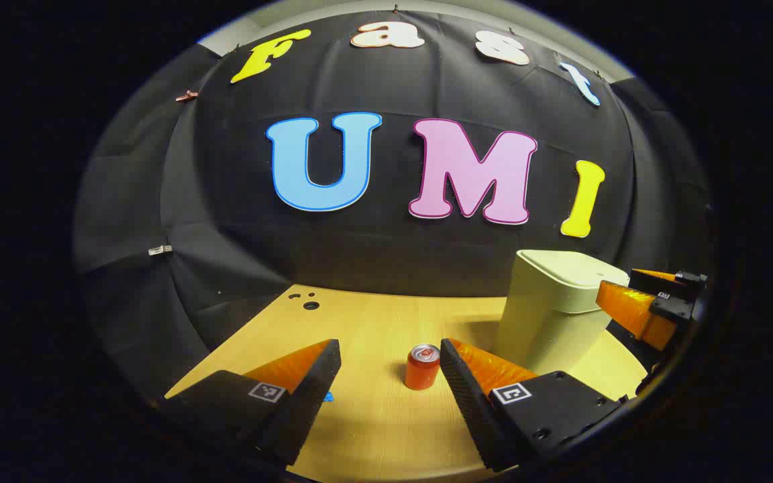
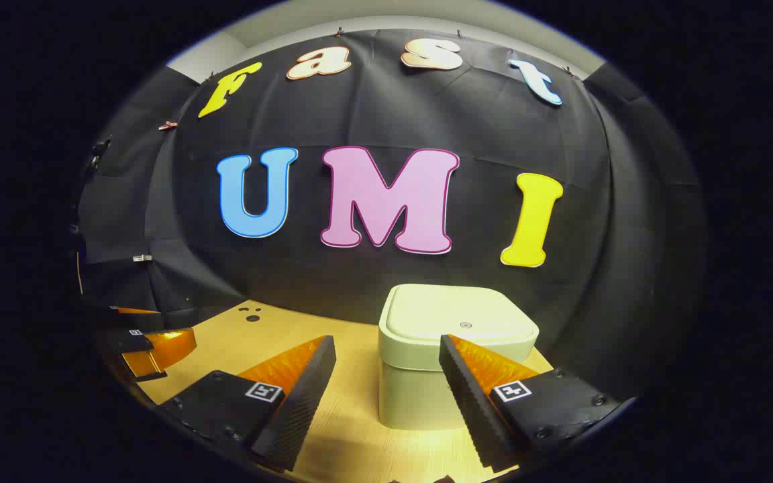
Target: Press the lid of the desktop garbage bin to open it, pick up the crumpled paper on the desktop and throw it into the bin, then pick up the pop can on the desktop and drop it into the bin, and finally close the garbage bin lid.
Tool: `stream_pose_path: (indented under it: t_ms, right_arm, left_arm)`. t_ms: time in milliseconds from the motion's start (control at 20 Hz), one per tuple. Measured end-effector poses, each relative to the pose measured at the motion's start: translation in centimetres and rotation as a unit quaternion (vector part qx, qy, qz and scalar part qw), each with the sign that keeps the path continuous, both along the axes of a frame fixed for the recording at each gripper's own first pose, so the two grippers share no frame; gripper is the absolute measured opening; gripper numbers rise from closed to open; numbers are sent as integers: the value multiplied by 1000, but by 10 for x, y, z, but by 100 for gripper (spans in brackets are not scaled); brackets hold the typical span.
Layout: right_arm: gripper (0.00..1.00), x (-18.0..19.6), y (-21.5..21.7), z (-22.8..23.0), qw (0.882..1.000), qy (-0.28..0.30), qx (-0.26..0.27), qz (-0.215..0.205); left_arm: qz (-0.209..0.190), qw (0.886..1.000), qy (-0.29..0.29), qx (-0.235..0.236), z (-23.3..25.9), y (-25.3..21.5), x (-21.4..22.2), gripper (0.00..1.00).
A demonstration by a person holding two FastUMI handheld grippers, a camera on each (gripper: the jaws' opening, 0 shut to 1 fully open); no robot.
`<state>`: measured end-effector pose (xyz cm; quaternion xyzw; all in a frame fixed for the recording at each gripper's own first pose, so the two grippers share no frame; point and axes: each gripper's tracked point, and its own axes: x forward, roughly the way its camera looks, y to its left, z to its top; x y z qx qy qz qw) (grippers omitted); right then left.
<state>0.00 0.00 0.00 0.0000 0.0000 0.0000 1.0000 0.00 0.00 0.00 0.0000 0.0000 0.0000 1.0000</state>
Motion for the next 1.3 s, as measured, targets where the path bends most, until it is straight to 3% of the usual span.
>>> stream_pose_path:
  t_ms: [1300]
  right_arm:
    - [98, -11, -22, -19, 999, 31, 9, -7]
  left_arm:
    - [-25, 999, 11, 26, -14, -26, 5, 96]
